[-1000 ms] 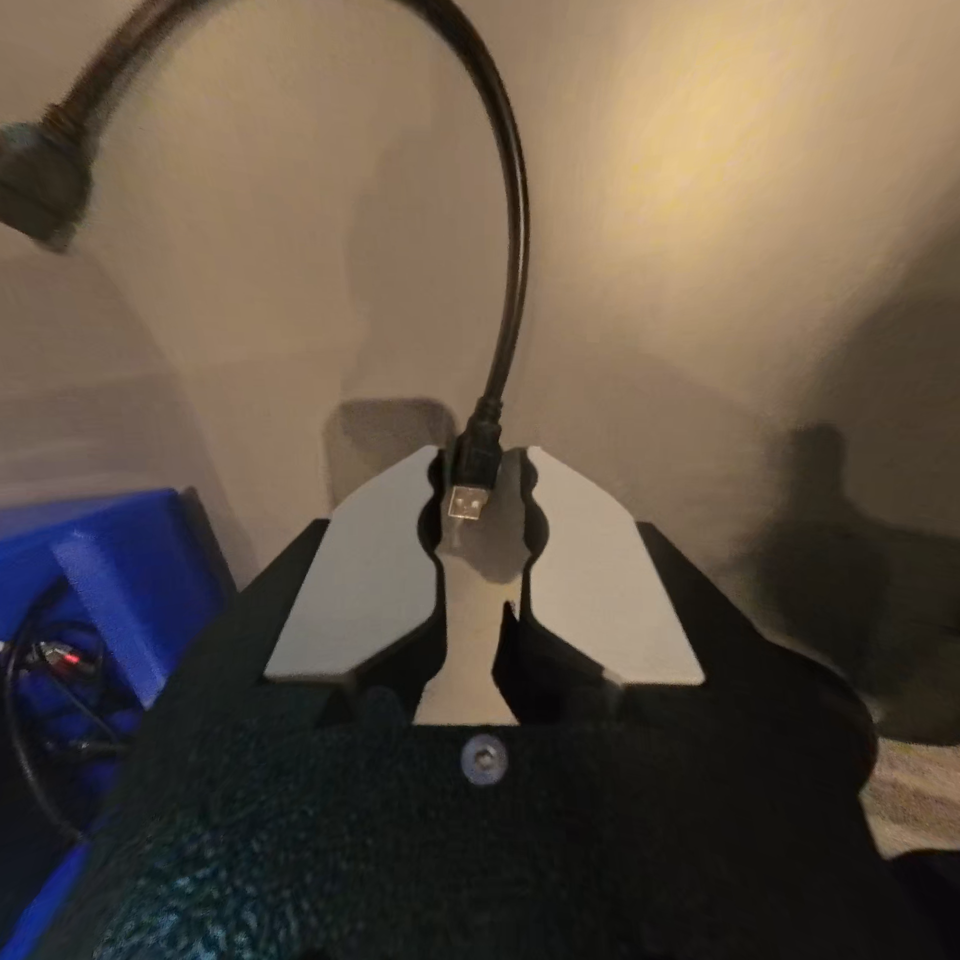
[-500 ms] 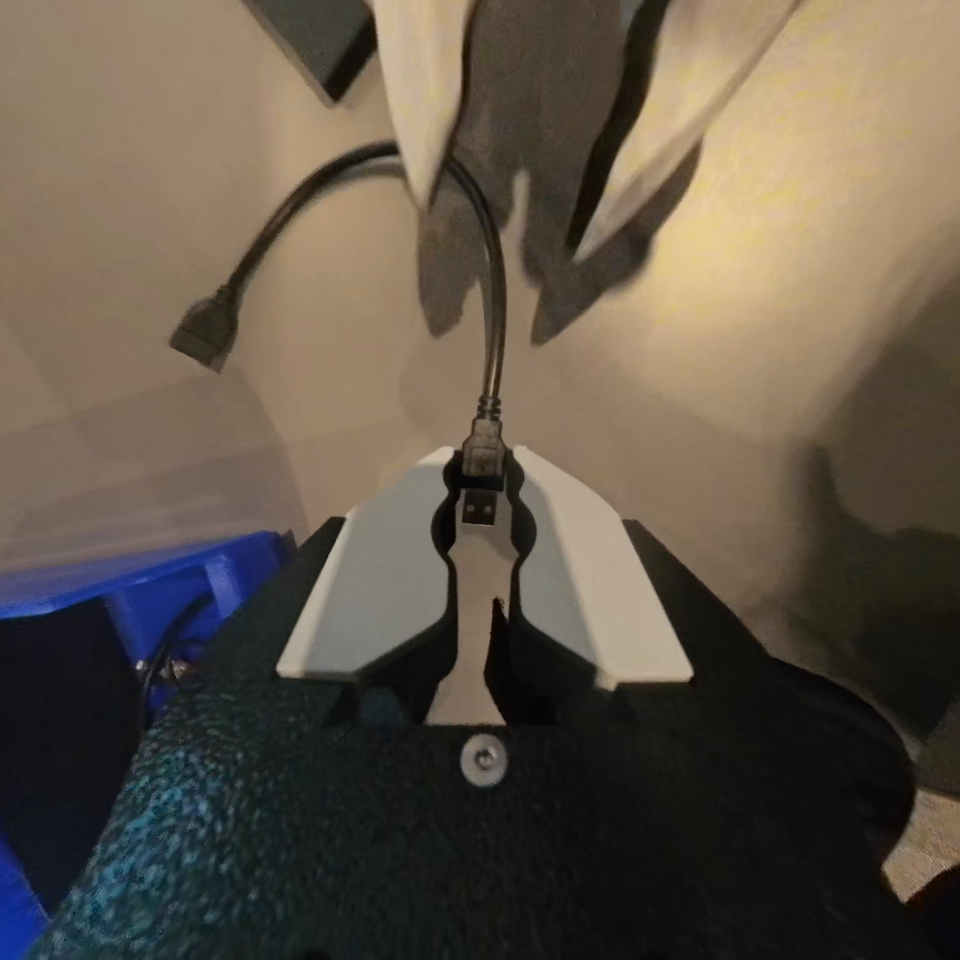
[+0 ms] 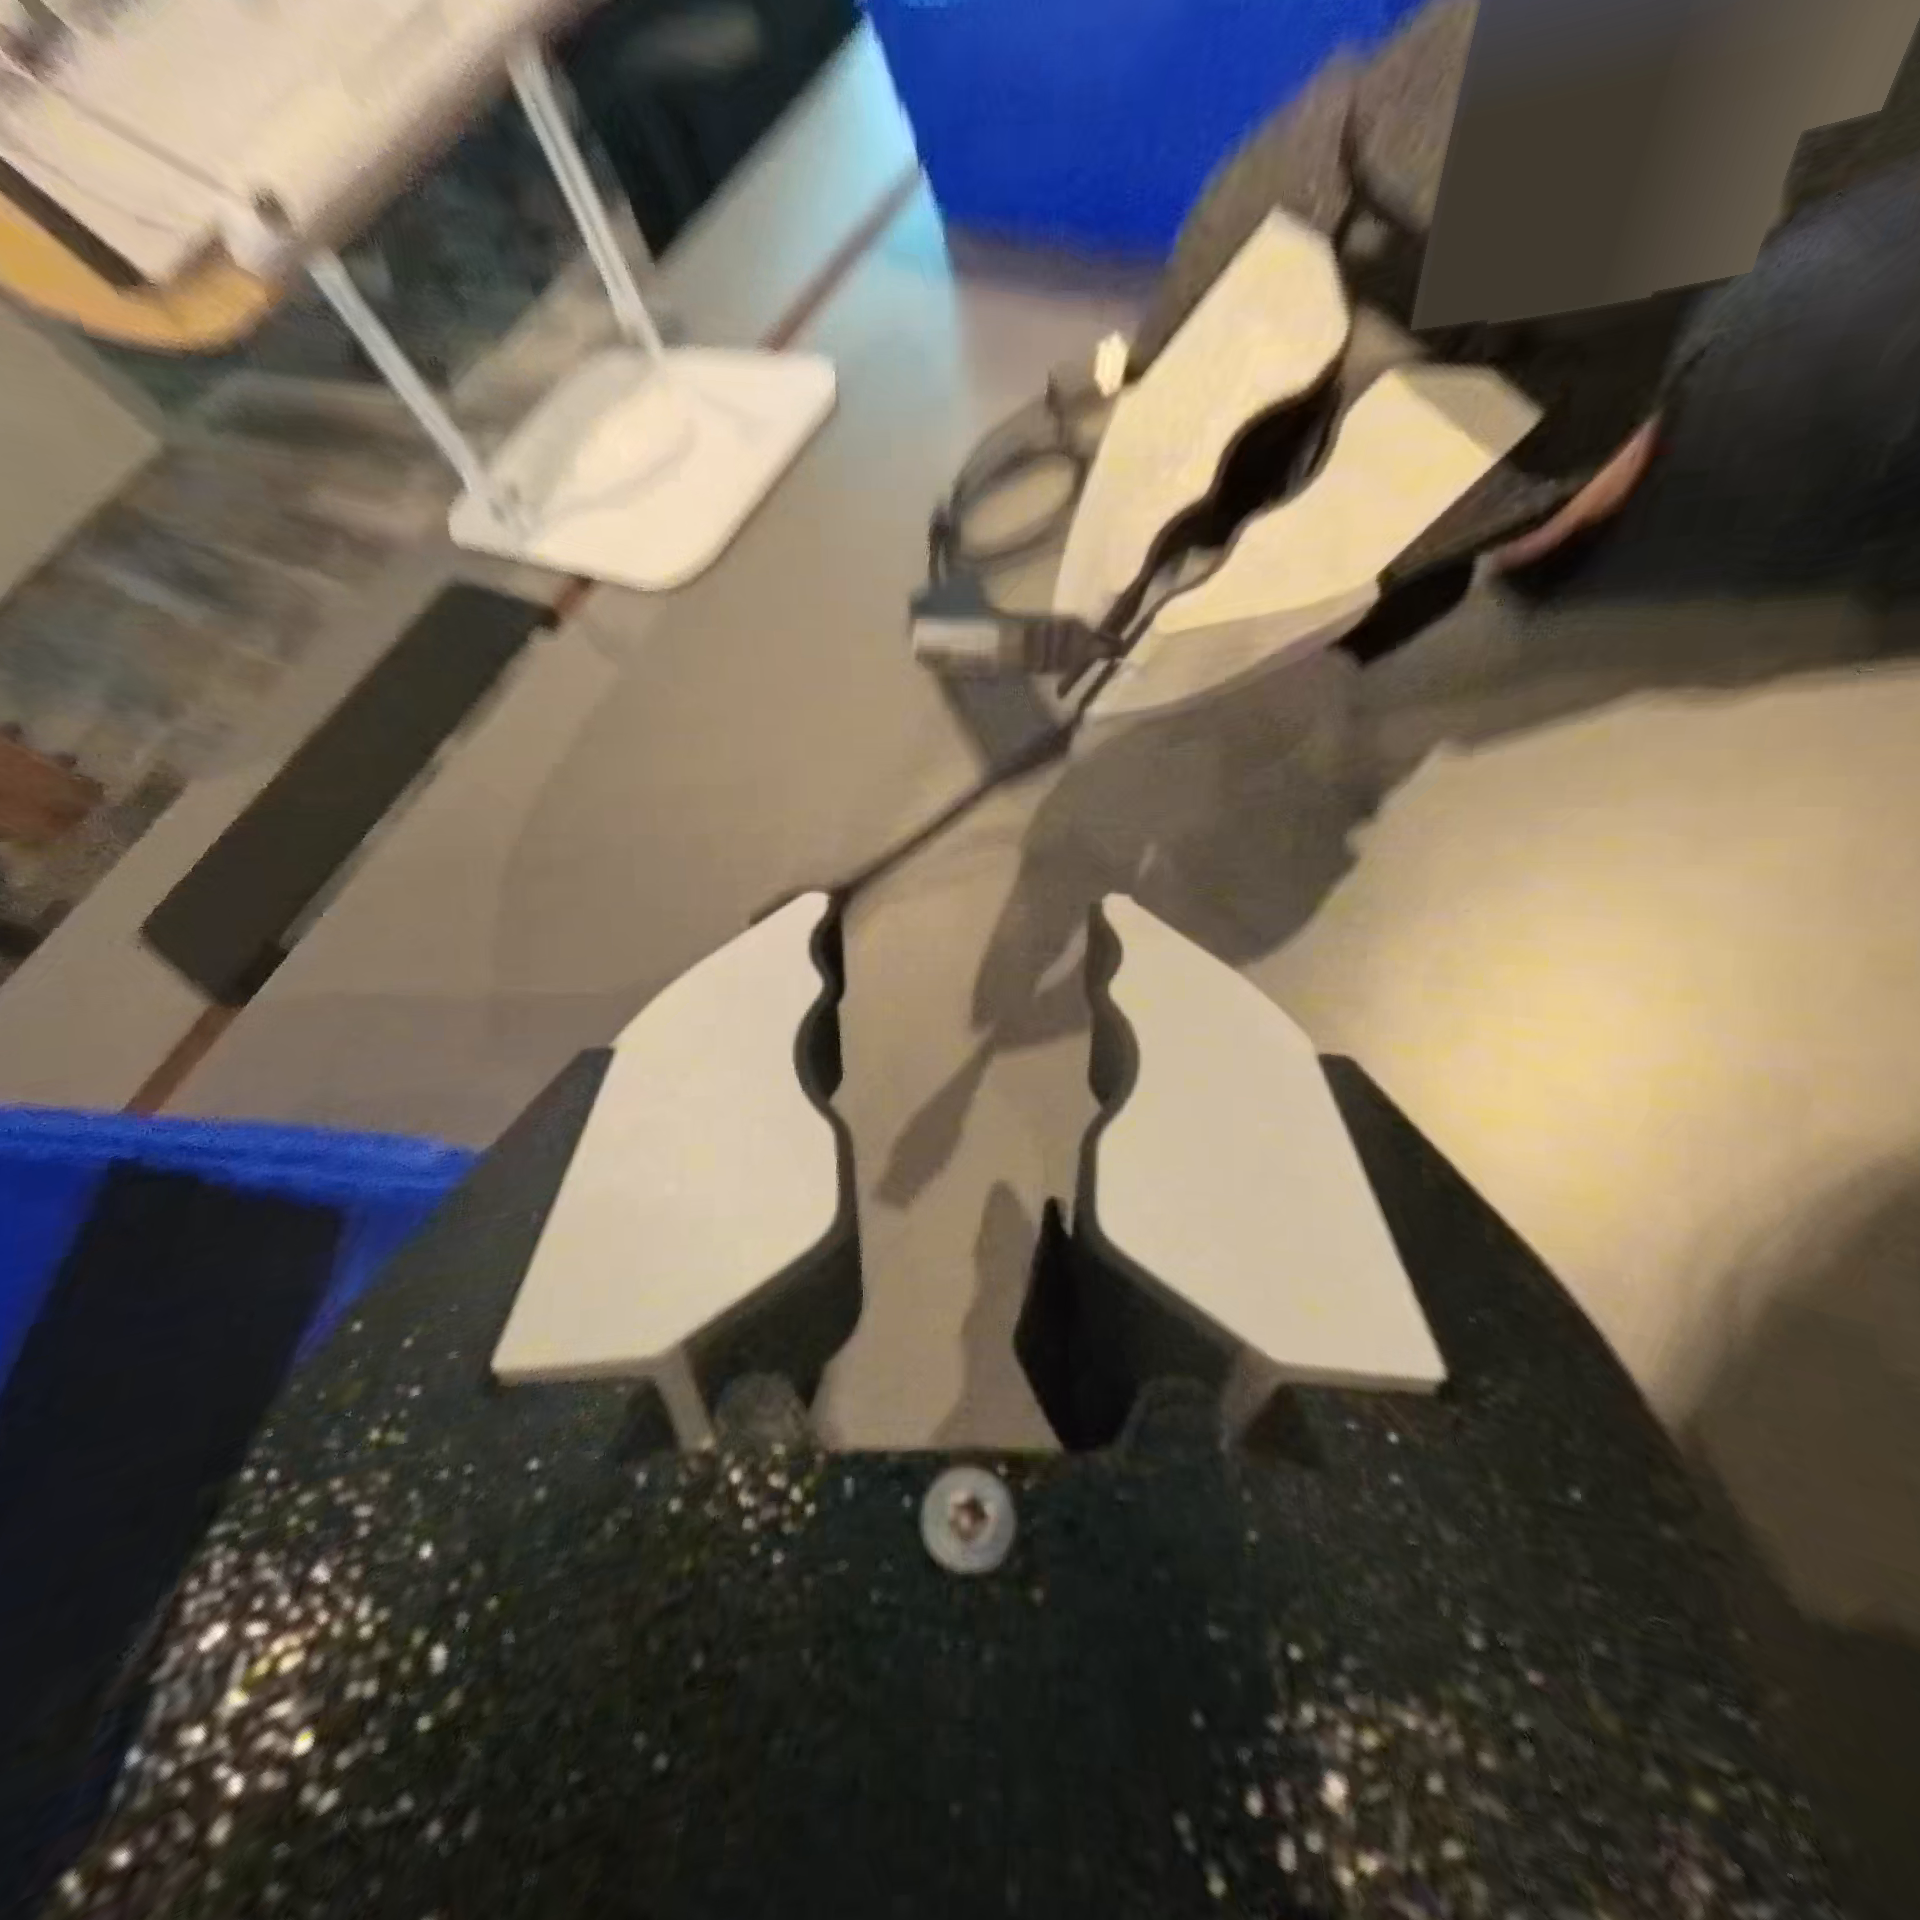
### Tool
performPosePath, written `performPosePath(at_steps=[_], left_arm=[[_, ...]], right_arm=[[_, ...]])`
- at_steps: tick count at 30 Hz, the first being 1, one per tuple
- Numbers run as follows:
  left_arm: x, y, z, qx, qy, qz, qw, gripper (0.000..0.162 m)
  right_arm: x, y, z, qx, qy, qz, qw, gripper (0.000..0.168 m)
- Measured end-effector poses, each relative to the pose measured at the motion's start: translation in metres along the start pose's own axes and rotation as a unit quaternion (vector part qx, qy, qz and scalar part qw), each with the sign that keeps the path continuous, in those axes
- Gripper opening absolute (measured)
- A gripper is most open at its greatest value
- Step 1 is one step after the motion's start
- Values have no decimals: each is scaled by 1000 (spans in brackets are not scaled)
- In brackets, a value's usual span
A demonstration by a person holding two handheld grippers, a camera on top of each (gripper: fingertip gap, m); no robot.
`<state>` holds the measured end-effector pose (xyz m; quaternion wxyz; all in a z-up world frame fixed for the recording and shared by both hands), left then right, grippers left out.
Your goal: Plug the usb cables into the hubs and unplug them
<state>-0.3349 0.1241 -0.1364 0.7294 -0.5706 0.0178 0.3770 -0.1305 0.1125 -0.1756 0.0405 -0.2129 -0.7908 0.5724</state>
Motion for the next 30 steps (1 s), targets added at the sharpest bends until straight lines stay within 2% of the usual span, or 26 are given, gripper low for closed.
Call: performPosePath(at_steps=[1,5,9,11,15,17,19,21,23,26,27,30], left_arm=[[2,-3,-1,-31,6,-42,999,46],[16,-18,-10,-95,21,-171,980,45],[26,-41,-21,-131,94,-277,947,40],[30,-50,-23,-149,139,-296,933,40],[40,-63,-28,-131,179,-283,933,43],[42,-69,-31,-118,199,-285,930,35],[43,-72,-33,-107,212,-294,926,15],[44,-73,-33,-102,201,-298,928,15],[45,-72,-31,-101,167,-292,936,14],[43,-69,-25,-78,85,-267,957,13],[42,-68,-25,-56,53,-246,966,13],[44,-68,-29,27,-24,-174,984,13]], right_arm=[[-8,-2,-5,35,-10,-41,998,4],[-31,-2,-17,132,-82,-175,972,4],[-43,4,-25,197,-185,-276,922,4],[-46,8,-27,208,-229,-298,903,4],[-46,11,-25,207,-287,-299,886,4],[-46,11,-24,204,-297,-295,885,4],[-46,11,-24,204,-293,-295,886,4],[-47,12,-25,204,-276,-296,891,4],[-50,14,-29,201,-234,-291,906,5],[-62,14,-34,186,-167,-279,927,31],[-68,11,-37,178,-152,-276,932,34],[-76,-7,-33,98,-85,-219,967,30]])
Point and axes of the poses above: each gripper's, where its closed fingertips meet, x out along the fingers, y out of its underside, z = x × y across the jaws, the point moved 10 cm from there along -x, back along the fingers, and after that the axes turned 9 degrees about -y, right-handed, at the moved point
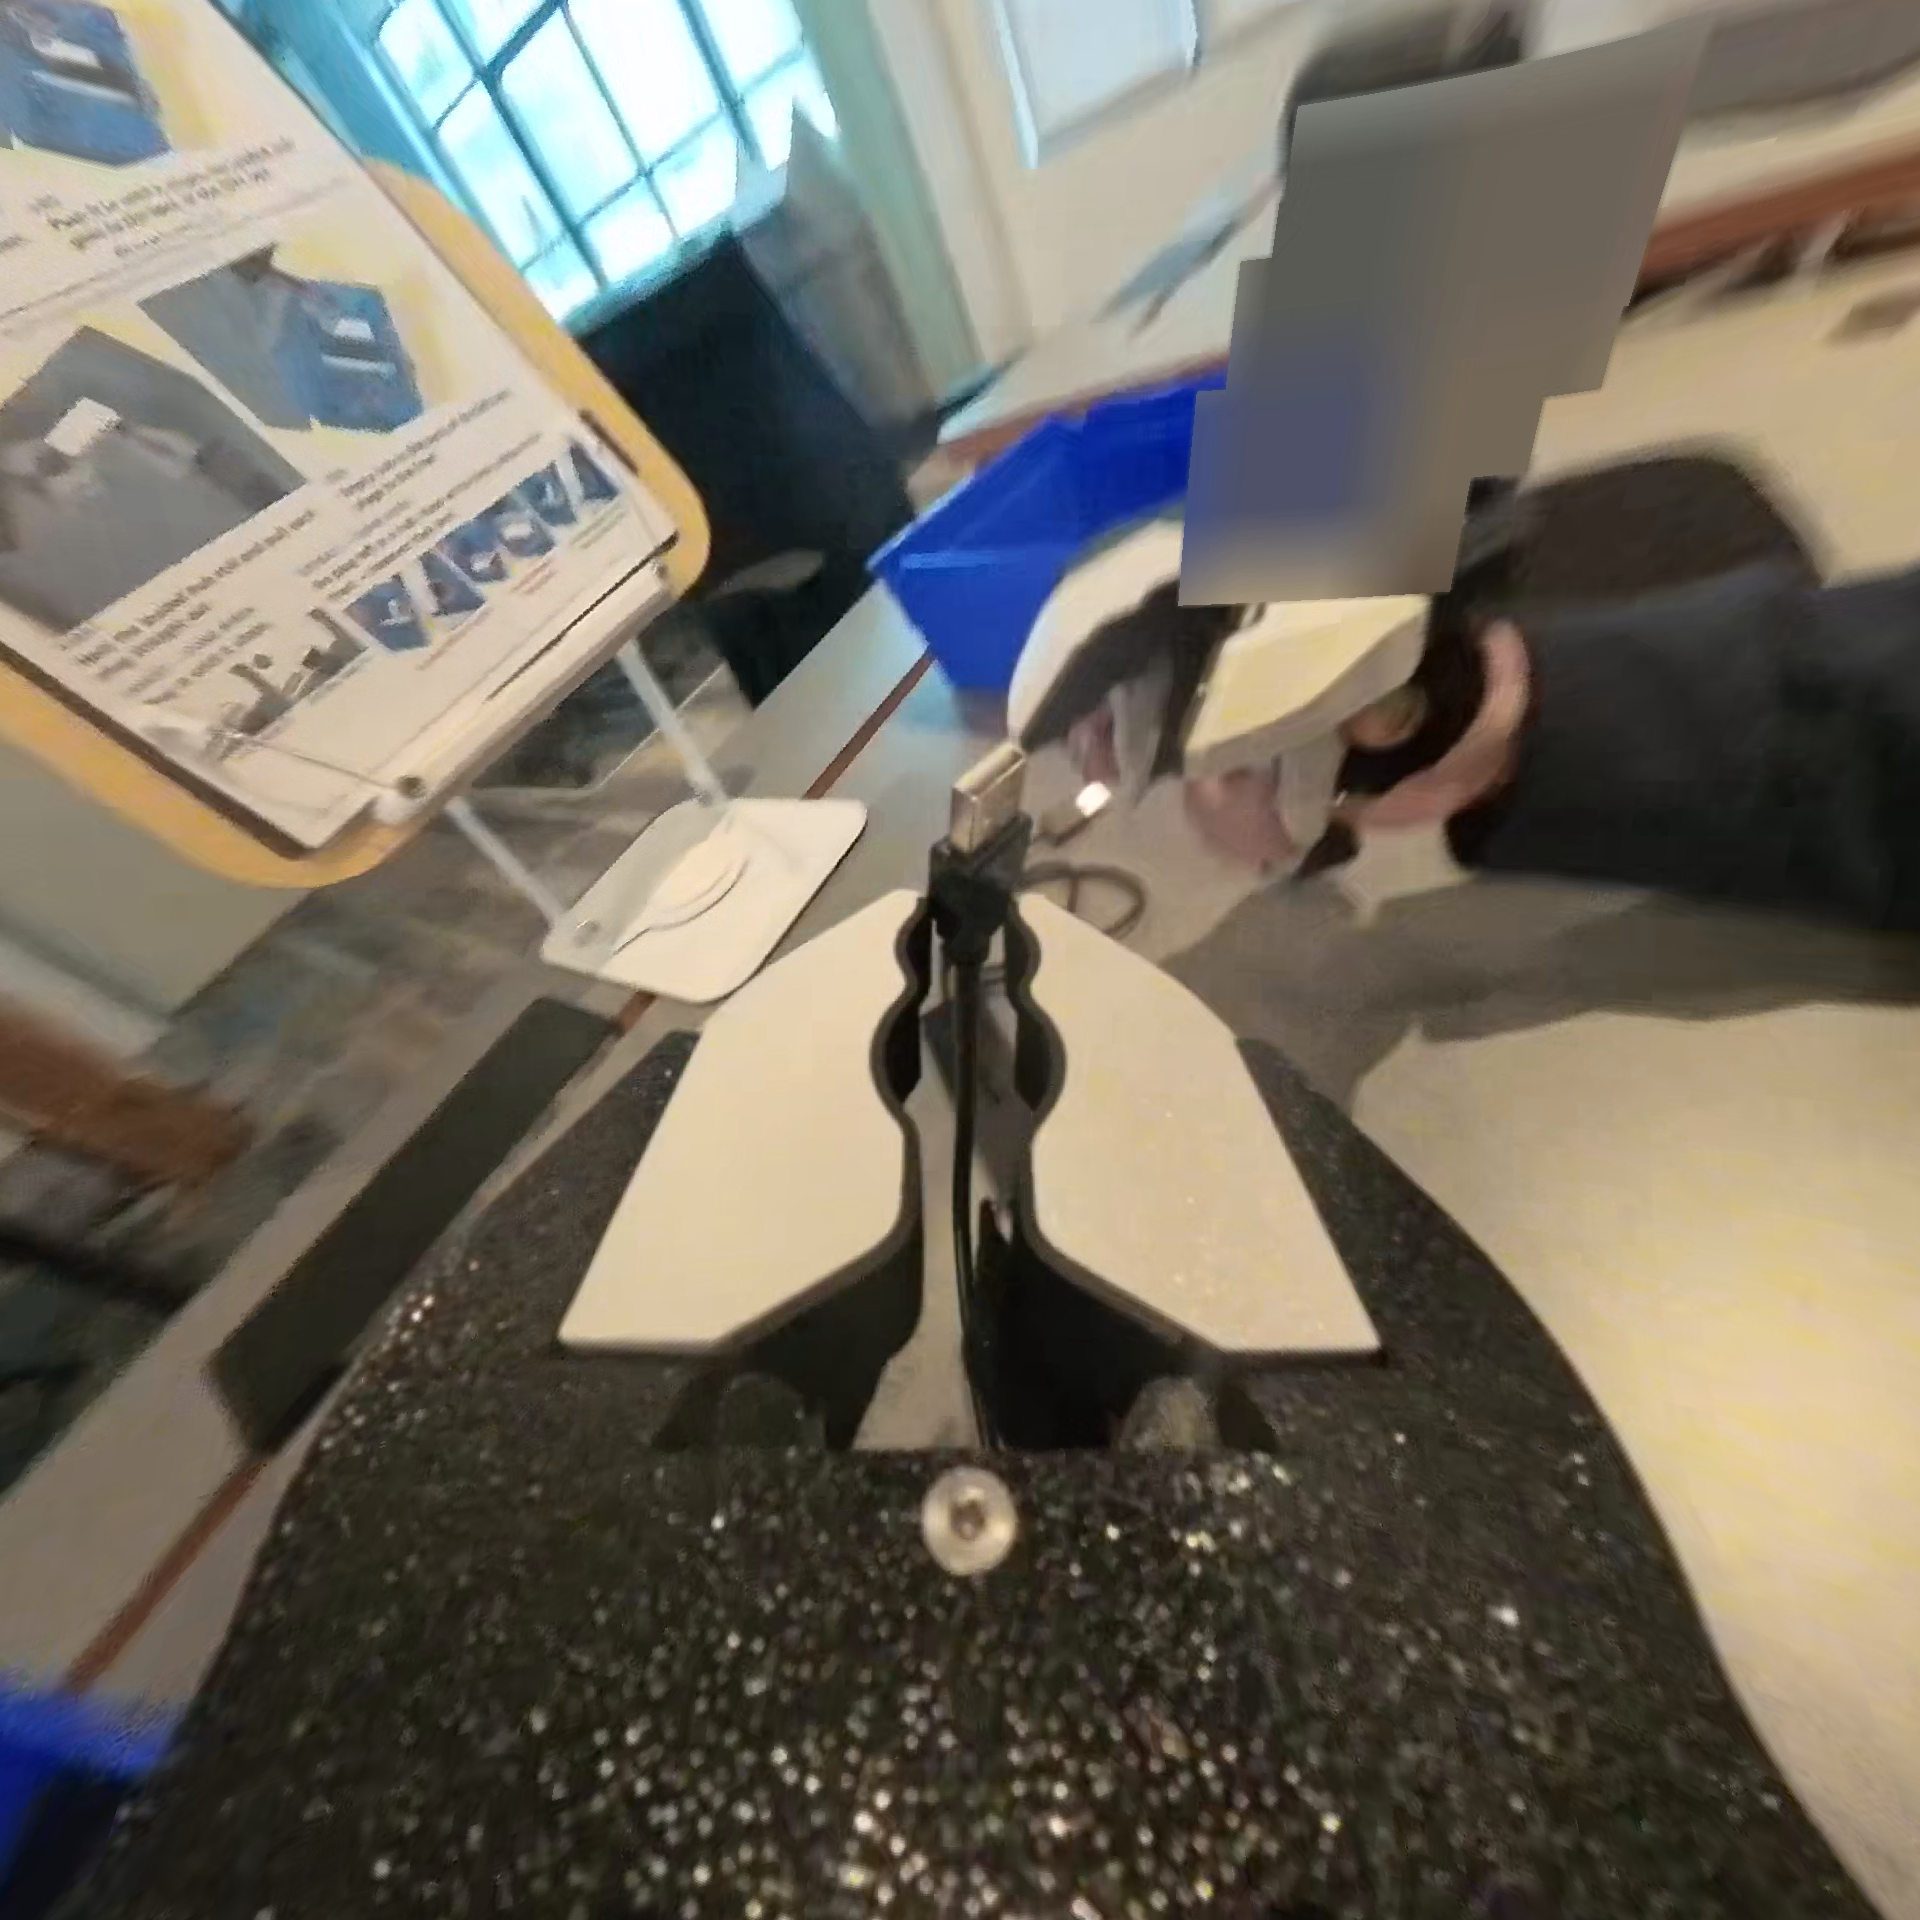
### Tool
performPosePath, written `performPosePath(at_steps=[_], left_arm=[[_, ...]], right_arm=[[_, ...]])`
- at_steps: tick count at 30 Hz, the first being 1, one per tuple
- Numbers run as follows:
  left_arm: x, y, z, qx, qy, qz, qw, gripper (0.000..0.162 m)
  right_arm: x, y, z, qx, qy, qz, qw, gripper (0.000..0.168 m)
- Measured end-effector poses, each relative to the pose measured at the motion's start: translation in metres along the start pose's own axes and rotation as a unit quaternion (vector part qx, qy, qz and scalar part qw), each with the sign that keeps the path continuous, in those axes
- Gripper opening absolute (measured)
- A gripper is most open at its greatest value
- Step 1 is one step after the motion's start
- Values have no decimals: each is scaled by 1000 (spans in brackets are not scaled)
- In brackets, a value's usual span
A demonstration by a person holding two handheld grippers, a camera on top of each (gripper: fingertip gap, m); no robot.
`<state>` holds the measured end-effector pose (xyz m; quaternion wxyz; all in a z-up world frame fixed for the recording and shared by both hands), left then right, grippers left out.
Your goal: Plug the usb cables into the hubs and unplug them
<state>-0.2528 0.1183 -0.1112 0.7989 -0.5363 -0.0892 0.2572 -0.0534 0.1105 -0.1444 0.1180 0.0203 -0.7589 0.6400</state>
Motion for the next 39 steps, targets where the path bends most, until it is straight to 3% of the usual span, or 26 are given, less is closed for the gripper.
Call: performPosePath(at_steps=[6,17,20,27,39], left_arm=[[15,2,-21,136,-33,69,988,13],[16,2,-27,154,-34,69,985,13],[16,4,-27,118,-20,57,991,14],[15,3,-20,-44,59,-3,997,25],[23,10,-21,-145,178,-40,973,14]], right_arm=[[25,-15,23,-137,73,113,981,14],[25,-12,29,-186,90,185,961,5],[23,-13,28,-171,75,175,967,4],[0,-7,17,-103,20,47,993,4],[-2,0,17,-67,-55,-15,996,4]])
Point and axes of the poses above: each gripper's, where its closed fingertips meet, x out along the fingers, y out of its underside, z = x × y across the jaws, the point moved 10 cm from there along -x, back along the fingers, and after that the axes turned 9 degrees about -y, right-handed, at the moved point
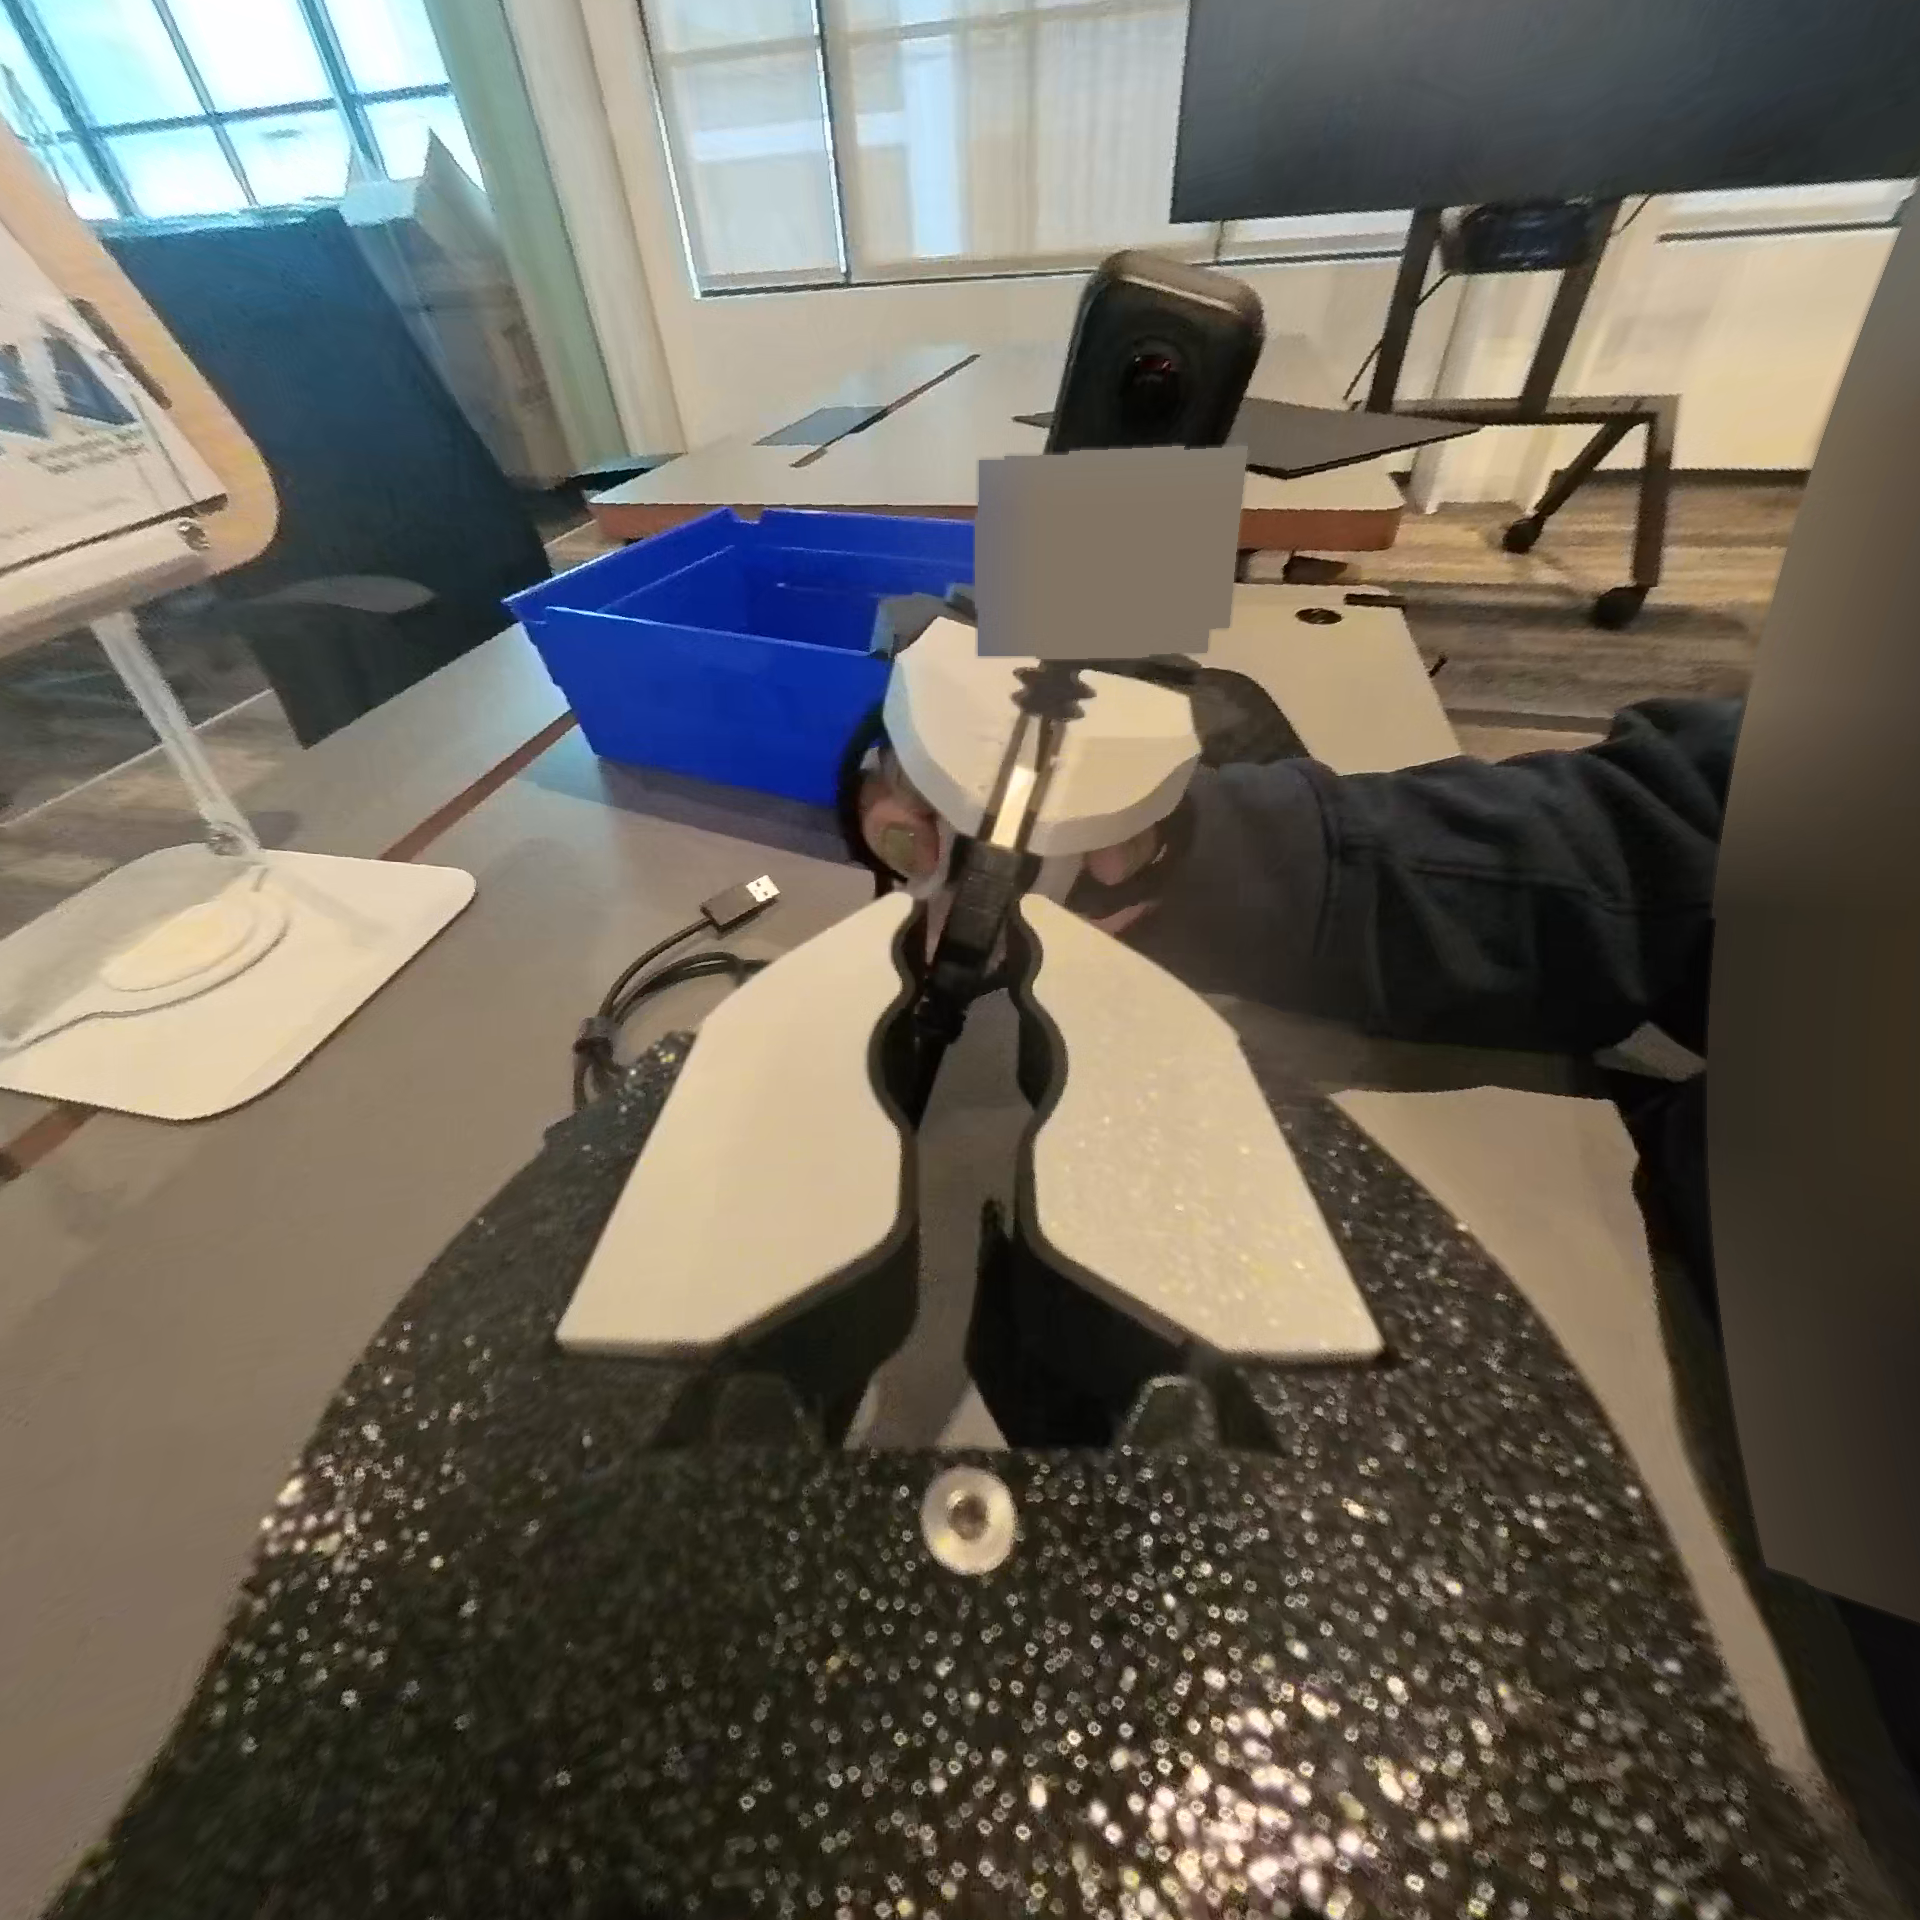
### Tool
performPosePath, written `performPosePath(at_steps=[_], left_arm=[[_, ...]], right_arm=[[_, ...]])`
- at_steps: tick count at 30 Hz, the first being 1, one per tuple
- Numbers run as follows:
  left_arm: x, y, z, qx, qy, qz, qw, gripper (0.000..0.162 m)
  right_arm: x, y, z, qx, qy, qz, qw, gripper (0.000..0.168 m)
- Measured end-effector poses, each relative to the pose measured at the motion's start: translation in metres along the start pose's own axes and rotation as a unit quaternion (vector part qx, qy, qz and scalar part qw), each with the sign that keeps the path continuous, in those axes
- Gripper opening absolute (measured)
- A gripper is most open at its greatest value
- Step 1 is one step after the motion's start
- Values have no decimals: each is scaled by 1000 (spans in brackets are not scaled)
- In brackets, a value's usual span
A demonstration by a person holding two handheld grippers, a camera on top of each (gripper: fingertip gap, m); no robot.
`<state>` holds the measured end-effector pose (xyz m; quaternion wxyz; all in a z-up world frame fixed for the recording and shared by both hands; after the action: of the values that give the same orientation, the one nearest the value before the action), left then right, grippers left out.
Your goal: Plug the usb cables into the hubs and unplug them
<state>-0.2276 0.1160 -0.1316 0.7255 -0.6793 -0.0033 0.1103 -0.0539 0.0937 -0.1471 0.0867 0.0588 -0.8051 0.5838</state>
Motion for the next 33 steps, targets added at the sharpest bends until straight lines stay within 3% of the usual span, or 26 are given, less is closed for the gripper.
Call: performPosePath(at_steps=[7,9,12,15,19,21,22,27,33], left_arm=[[-1,1,-1,56,-5,-15,998,9],[-4,3,1,73,-24,-20,997,9],[-11,6,9,78,-64,9,995,8],[-18,10,18,89,-122,59,987,9],[-18,22,28,113,-184,153,964,9],[-18,29,33,123,-209,185,952,9],[-19,32,35,130,-223,200,945,9],[-23,43,40,150,-280,236,918,9],[-30,50,47,130,-294,242,915,9]], right_arm=[[-1,0,0,6,19,-7,1000,7],[-6,-2,-2,-16,66,-5,998,20],[-22,-4,-10,-23,149,12,989,25],[-39,-1,-20,4,229,62,971,28],[-44,15,-32,80,280,215,932,21],[-36,27,-35,109,278,297,907,2],[-28,34,-36,126,263,335,896,0],[14,70,-54,176,194,472,841,0],[41,98,-77,220,144,539,800,0]])
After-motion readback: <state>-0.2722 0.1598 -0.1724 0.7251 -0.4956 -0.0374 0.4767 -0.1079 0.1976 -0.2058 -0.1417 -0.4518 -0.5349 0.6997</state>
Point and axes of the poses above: each gripper's, where its closed fingertips meet, x out along the fingers, y out of its underside, z = x × y across the jaws, the point moved 10 cm from there along -x, back along the fingers, and after that the axes turned 9 degrees about -y, right-handed, at the moved point
